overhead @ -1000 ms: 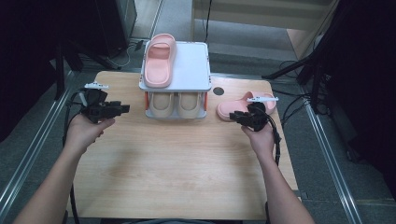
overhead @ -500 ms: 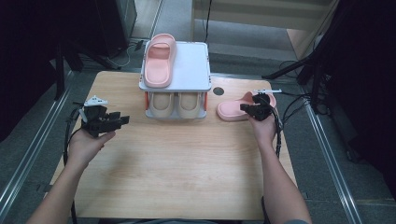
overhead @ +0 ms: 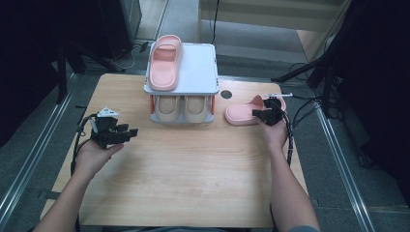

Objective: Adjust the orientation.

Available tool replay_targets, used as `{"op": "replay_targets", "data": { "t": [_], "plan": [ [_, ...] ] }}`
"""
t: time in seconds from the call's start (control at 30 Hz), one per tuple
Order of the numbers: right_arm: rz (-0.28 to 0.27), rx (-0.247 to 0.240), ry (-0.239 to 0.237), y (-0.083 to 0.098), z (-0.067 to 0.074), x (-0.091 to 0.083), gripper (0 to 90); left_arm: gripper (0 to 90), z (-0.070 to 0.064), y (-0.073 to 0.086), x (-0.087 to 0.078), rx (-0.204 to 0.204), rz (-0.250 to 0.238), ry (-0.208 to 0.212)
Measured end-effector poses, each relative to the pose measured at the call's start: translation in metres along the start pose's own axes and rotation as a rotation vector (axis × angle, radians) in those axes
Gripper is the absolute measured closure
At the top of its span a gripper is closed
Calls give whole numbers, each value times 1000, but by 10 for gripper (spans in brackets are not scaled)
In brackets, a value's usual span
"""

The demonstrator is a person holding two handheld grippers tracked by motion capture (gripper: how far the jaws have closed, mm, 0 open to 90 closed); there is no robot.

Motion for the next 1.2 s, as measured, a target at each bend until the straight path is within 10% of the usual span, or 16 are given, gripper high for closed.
{"op": "replay_targets", "data": {
  "t": [1.2],
  "plan": [
    [-20,19,71,21,-36,-35,900,499,2,-15,25,13,28,74]
  ]
}}
Point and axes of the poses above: each handheld gripper's, and its own axes: x roughly forward along the jaws, y roughly out of its underside, z roughly to its left, the point moved 3 cm from there along x, roughly forward along the jaws, and after that the axes turned 15 degrees about x, right-handed, at the moved point
